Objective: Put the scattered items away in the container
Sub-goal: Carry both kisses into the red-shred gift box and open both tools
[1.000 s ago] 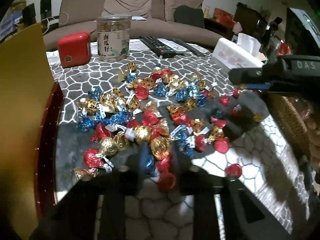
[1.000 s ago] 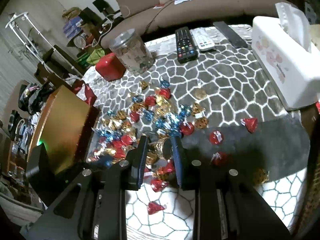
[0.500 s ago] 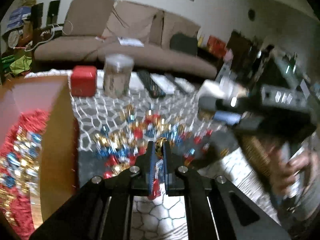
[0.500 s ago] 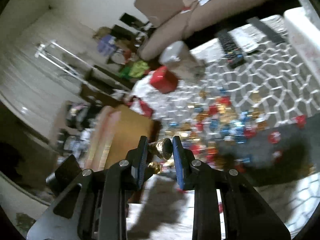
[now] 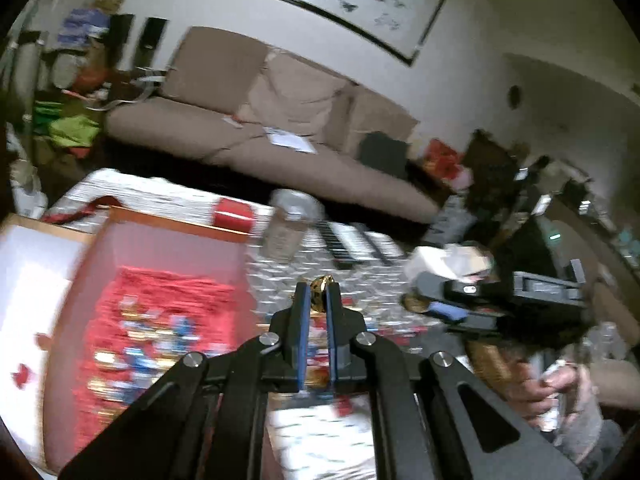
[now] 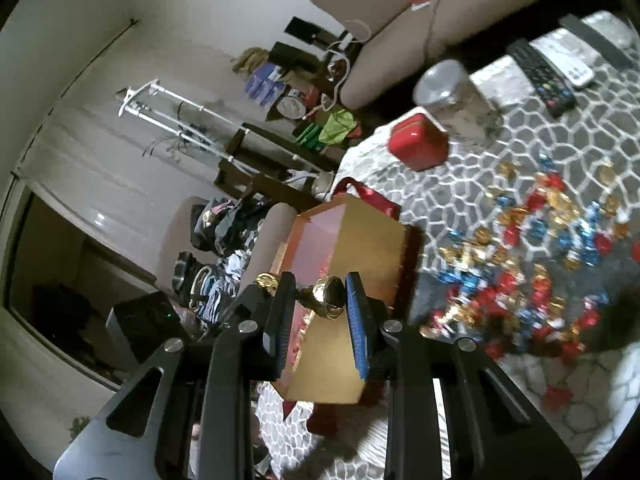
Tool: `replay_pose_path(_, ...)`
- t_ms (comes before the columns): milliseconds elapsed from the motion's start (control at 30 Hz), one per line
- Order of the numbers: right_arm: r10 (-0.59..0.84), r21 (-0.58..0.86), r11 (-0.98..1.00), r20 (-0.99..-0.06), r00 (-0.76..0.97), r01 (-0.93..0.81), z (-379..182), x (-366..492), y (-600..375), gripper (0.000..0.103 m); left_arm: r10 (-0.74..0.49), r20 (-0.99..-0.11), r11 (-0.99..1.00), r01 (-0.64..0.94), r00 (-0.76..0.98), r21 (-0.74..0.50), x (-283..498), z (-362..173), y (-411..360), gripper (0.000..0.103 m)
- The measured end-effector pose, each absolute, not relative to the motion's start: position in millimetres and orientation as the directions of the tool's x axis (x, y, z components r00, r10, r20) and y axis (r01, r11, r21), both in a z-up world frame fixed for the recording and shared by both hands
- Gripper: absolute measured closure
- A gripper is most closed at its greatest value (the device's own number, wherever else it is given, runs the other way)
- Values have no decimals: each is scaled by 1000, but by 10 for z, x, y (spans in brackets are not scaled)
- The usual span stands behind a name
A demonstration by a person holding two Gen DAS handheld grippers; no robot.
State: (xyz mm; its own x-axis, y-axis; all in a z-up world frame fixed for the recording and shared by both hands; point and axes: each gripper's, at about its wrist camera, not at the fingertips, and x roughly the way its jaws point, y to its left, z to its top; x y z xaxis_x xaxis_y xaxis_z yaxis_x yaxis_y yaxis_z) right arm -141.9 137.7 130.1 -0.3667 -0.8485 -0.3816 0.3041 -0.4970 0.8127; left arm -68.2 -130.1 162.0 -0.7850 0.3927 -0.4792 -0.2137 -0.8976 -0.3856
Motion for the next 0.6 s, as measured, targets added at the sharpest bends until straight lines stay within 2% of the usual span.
replay_pose_path(67,-844,784,-519,-408,-347,341,1332,-1462,1083,79,329,-529,-923,-148,-782,-355,-731,1591,-1473,95)
replay_pose_path(200,-816,708,-578,-497,-297,405,1313,-1597,383,79,272,-570,-929,-57,-776,-366,-786,1509,-1808,95)
replay_pose_path(400,-626,443,-752,-711,-319,488,1270,-1841,-463,79,203,-667,-950,19,-717,-310,-941,1279,-1866,95)
replay_pose_path(500,-584,407,-783,-742,-330,470,1213,-1892,-557,74,190,-695,-959,22,-694,-283,-1003,1180,-1848,94)
replay_pose_path(600,-591,432,-787,-731,-341,440,1202,-1902,-473,72,165,-714,-966,36,-681,-257,-991,1134,-1854,82)
